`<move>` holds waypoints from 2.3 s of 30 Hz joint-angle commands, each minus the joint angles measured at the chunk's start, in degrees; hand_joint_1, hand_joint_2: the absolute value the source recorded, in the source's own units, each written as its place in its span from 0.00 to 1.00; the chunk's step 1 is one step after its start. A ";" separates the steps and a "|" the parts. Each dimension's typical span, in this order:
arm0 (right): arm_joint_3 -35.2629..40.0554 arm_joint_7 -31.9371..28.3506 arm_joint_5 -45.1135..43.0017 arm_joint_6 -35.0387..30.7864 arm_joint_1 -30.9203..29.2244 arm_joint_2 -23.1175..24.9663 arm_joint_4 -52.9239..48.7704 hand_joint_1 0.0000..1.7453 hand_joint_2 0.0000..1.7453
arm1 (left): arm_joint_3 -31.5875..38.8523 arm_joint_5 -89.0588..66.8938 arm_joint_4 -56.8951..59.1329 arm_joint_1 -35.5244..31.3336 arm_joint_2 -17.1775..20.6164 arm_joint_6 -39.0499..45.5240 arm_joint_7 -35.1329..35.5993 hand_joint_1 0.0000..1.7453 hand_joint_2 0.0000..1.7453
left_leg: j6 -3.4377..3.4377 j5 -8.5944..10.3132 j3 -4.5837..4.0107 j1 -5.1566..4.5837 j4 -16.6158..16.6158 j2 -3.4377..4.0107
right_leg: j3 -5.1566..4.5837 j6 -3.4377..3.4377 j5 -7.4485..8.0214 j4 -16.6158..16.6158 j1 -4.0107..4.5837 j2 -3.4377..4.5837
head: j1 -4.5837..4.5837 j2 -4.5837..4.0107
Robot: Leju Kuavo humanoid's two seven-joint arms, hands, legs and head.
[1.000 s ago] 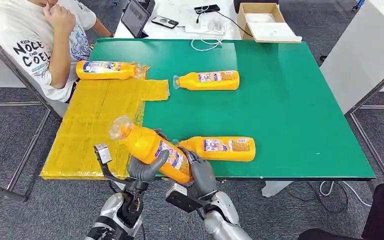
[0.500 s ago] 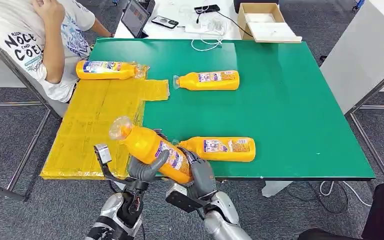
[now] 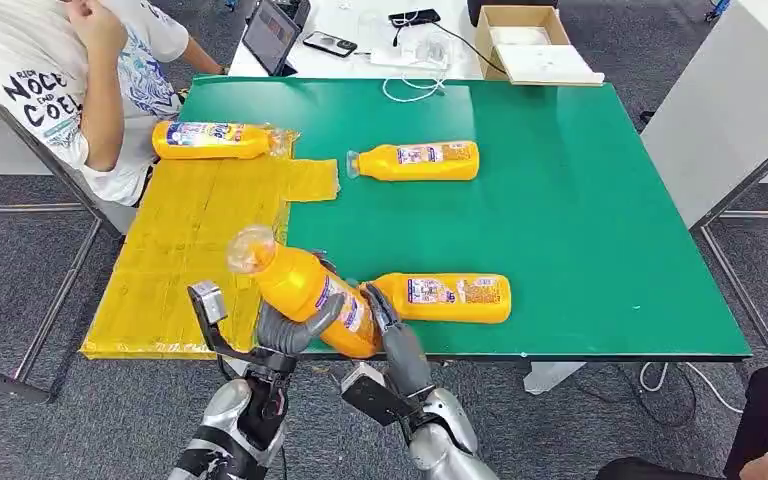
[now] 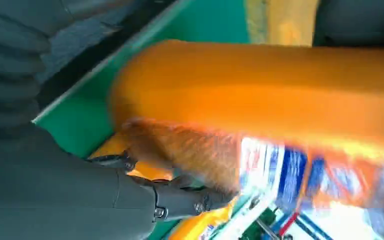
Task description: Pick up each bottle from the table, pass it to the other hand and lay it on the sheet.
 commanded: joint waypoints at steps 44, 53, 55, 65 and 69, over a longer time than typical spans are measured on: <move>-2.31 -2.34 -16.84 -3.40 2.03 -1.57 -26.34 0.00 0.00 | 14.86 -90.54 48.14 -26.69 14.99 44.60 11.48 1.00 1.00 | 0.03 0.00 0.35 0.02 -0.04 0.17 | 0.27 -0.29 0.04 -0.01 0.06 0.04 | 0.02 0.00; -3.43 -2.34 -18.22 -1.20 1.67 -0.94 -23.45 0.00 0.00 | 11.66 -94.42 48.57 -25.92 16.05 41.61 12.57 1.00 1.00 | 0.02 0.05 0.23 0.04 -0.05 0.18 | 0.17 -0.27 0.09 -0.03 0.08 0.07 | 0.04 0.00; -3.60 -2.34 -18.13 -0.94 1.58 -0.80 -22.39 0.00 0.00 | 12.57 -93.21 48.70 -25.97 15.80 40.12 12.01 1.00 1.00 | 0.01 0.06 0.21 0.03 -0.05 0.18 | 0.15 -0.26 0.10 -0.02 0.06 0.07 | 0.04 0.00; -4.70 -2.27 -17.03 -0.03 1.41 -0.04 -20.05 0.00 0.00 | 19.47 -83.87 48.72 -26.61 13.50 29.14 8.46 0.00 0.00 | 0.05 0.01 0.45 -0.01 -0.08 0.07 | 0.43 -0.28 0.02 -0.05 0.03 -0.02 | 0.00 0.00; -5.05 -2.10 -16.84 -0.22 1.24 0.16 -19.34 0.00 0.00 | 19.69 -83.44 48.60 -26.62 13.45 27.98 8.50 0.00 0.00 | 0.05 0.04 0.45 0.01 -0.07 -0.03 | 0.47 -0.29 0.03 -0.05 0.05 -0.05 | 0.00 0.00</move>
